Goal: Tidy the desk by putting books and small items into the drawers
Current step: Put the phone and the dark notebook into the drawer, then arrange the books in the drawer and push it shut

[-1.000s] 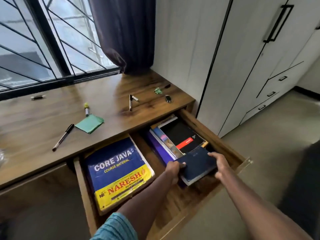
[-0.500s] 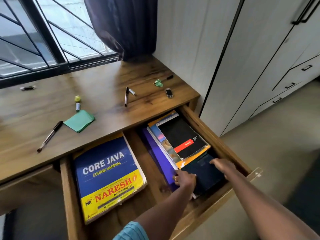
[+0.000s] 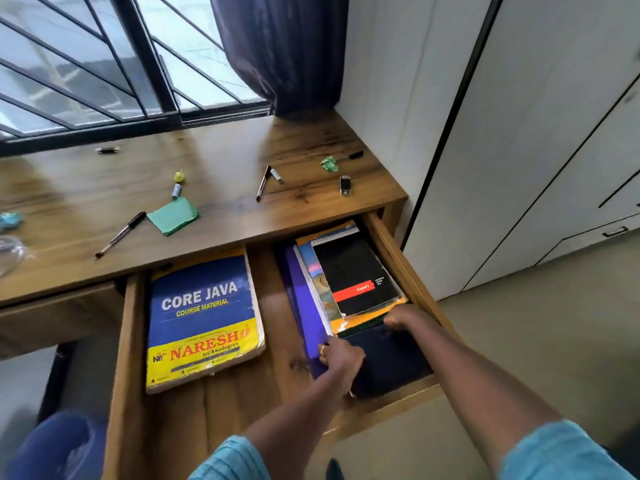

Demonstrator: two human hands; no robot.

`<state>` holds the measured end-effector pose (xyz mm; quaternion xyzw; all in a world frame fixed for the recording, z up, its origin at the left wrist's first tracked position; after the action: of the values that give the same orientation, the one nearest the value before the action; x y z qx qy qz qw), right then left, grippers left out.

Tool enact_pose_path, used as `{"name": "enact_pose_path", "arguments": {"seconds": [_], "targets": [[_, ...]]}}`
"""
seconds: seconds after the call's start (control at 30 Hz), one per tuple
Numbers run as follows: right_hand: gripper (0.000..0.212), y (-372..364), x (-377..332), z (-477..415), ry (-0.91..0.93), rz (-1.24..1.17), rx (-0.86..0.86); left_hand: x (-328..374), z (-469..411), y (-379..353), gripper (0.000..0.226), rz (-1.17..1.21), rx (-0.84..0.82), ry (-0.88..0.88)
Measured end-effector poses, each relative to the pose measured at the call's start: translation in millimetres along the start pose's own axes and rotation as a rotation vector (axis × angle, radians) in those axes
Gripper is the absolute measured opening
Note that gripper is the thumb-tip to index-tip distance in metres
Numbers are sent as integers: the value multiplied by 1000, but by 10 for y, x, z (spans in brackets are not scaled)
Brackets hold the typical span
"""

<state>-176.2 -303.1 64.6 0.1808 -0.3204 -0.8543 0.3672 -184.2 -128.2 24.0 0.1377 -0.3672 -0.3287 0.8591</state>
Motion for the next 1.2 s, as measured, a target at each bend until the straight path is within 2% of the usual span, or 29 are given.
{"name": "enact_pose_path", "arguments": {"seconds": [0.13,0.2,0.23,0.33,0.47,0.6,0.67,0.73,0.87,1.0,1.13,1.2], "targets": [[38,105,-18,123,45,116,-22,26,-66,75,67,82,35,81],[24,228,-33,126,76,134,-42,126,-117,215,71,112,102,36],[15,325,-35,121,75,91,-35,197,-134,337,69,125,150,13],[21,625,-75,45,54,-146,8,353,-205,744,58,97,271,-9],[6,1221,-442,-58,158,-312,145,823,-208,1341,59,11,368,-158],[13,1811,-843,-317,243,-403,284,1360,-426,1854,55,-88,444,-297],[15,2124,-1067,-467,280,-345,373,1633,-639,2124,54,-129,487,-337],[27,2460,-1275,-639,280,-272,508,1878,-920,2400,53,-196,543,-363],[35,2936,-1582,-1029,246,-218,668,2292,-1324,2826,39,-370,678,-419],[35,3224,-1874,-1389,291,-172,733,2478,-1691,3093,33,-439,742,-408],[50,3381,-2041,-1601,280,-235,717,2549,-1951,3144,33,-426,698,-381],[51,3452,-2130,-1668,284,-226,716,2573,-2027,3141,30,-426,688,-387]]}}
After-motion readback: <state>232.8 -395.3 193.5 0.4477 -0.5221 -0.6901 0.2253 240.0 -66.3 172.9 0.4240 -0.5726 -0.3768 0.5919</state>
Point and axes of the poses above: each hand's wrist, its own z-axis away from the middle knuckle, its own y-axis out of the back of the hand, x = y × z, the point moved 10 cm from there along -z, towards the middle knuckle, and after that the axes turned 2 degrees about -y, right-handed, at the moved point
